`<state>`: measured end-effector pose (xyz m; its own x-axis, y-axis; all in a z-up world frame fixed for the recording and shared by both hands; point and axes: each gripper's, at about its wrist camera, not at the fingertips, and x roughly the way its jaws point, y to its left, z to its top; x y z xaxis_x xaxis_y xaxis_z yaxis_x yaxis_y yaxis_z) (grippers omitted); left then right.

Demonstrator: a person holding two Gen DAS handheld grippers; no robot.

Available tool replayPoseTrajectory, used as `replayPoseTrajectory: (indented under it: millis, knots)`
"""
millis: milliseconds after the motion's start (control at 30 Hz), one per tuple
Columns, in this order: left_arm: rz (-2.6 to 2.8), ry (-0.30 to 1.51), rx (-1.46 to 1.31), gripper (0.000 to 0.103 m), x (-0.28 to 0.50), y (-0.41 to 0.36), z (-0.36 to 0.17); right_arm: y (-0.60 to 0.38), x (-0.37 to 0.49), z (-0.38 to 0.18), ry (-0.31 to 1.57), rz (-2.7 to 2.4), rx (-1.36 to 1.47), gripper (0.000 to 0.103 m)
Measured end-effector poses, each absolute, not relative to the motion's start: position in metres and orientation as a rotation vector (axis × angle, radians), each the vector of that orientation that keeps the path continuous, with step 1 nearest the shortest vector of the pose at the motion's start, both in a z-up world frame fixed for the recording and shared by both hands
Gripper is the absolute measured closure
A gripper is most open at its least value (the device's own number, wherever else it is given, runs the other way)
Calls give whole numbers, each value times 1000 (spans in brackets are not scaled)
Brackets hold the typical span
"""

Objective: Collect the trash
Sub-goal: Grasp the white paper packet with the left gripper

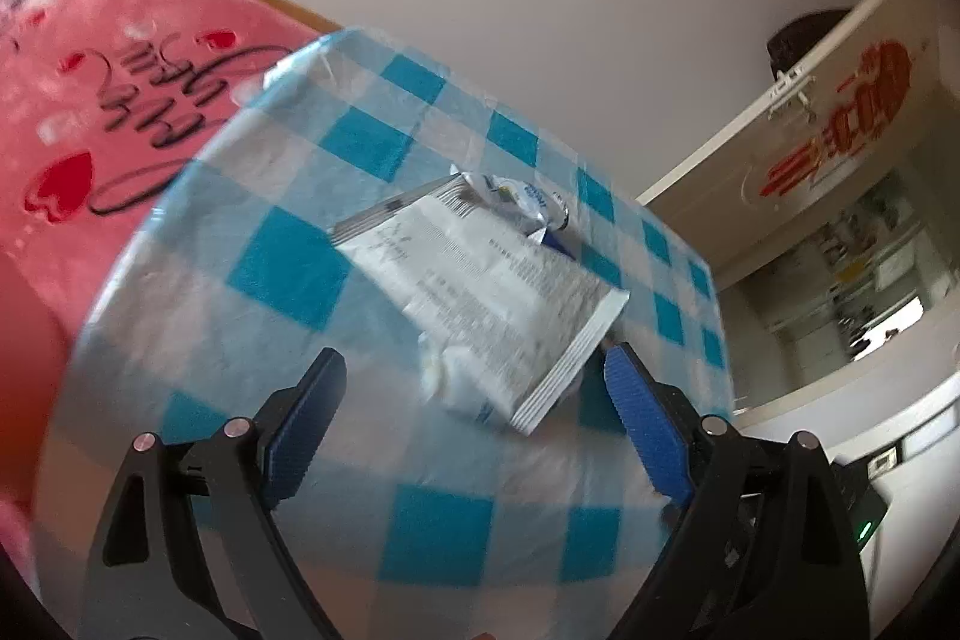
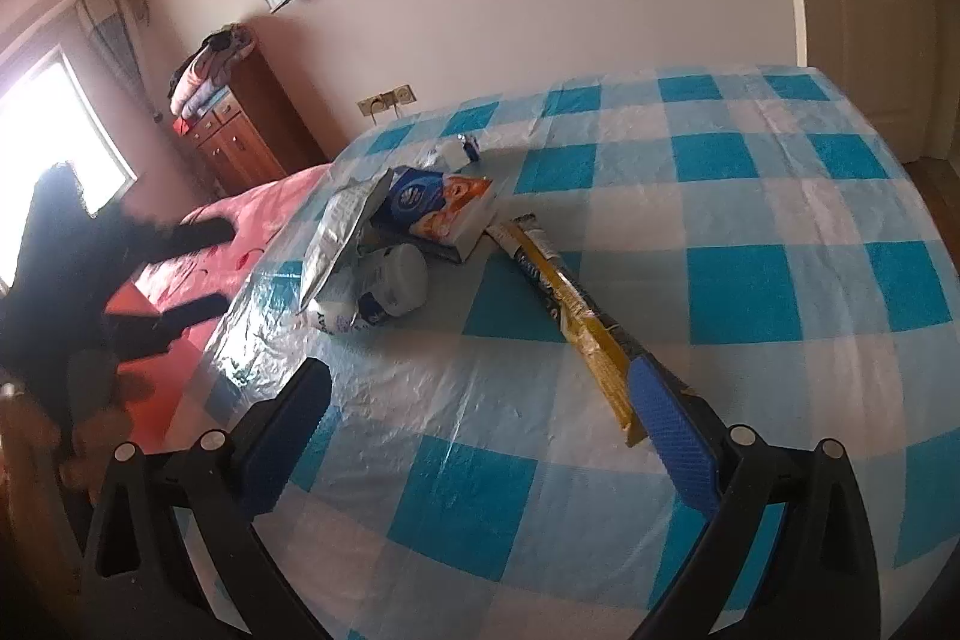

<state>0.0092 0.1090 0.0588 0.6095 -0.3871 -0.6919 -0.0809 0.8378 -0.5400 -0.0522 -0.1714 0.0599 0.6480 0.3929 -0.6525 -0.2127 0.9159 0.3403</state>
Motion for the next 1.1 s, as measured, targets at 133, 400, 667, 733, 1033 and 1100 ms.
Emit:
replayPoseTrajectory:
  millis: [133,400,667,733,1033,1100]
  knots:
    - [-175,951,-644,14,35,107,53,-166,-51,56,799,363,225,5]
    - [-155,1008,-721,14,74,98,41,-161,-51,53,796,388,194,5]
    - [-103,1040,-606,14,99,85,44,-160,-53,49,805,413,188,5]
    - [-77,1065,-555,14,106,81,42,-160,-53,48,810,415,192,5]
    - [-46,1076,-483,14,121,79,42,-158,-51,41,840,437,206,5]
    - [-47,1063,-478,14,124,82,40,-158,-52,40,846,439,211,5]
